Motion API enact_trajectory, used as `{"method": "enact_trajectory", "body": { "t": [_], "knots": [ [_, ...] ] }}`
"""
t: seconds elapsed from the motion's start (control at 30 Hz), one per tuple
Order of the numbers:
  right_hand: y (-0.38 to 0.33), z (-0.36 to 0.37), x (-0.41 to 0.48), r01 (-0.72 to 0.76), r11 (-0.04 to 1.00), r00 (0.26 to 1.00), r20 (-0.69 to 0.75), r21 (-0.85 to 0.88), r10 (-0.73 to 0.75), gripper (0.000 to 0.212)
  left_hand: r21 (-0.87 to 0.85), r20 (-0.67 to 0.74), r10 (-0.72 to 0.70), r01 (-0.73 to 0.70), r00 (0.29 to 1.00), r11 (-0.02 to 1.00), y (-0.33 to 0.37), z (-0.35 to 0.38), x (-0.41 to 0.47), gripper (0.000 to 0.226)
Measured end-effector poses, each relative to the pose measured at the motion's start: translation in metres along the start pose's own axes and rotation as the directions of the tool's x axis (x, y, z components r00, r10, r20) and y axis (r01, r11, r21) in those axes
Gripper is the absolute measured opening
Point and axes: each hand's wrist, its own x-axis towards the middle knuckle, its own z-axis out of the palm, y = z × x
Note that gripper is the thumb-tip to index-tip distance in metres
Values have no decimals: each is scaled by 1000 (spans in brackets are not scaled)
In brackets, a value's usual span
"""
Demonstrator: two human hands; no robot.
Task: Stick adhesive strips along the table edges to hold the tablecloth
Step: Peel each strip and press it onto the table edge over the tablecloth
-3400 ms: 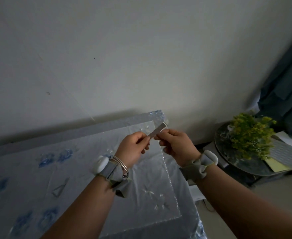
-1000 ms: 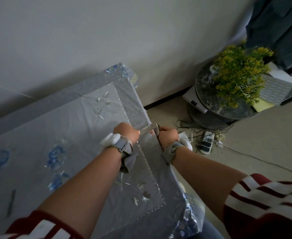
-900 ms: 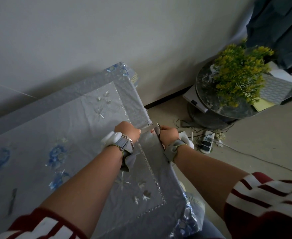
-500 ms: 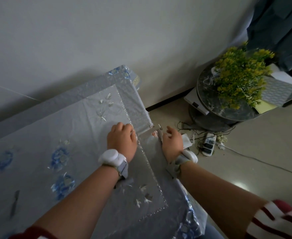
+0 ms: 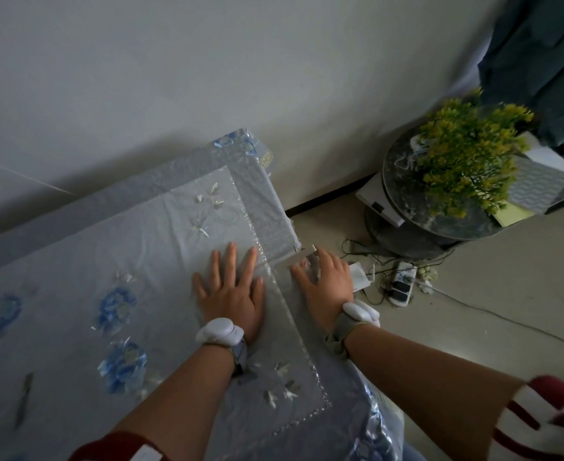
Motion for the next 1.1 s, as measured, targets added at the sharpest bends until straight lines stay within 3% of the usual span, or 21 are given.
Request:
{"method": "enact_trajectory", "body": {
  "t": [0.53, 1.1],
  "knots": [
    [-4, -4, -3, 10, 999, 1000, -8, 41, -9, 61, -12, -26, 3, -3, 1000, 1000, 1, -1, 0, 55],
    [-5, -2, -1, 89, 992, 995, 60, -94, -84, 50, -17, -15, -12, 12, 1000, 1000, 0, 3, 2, 55]
  ]
}}
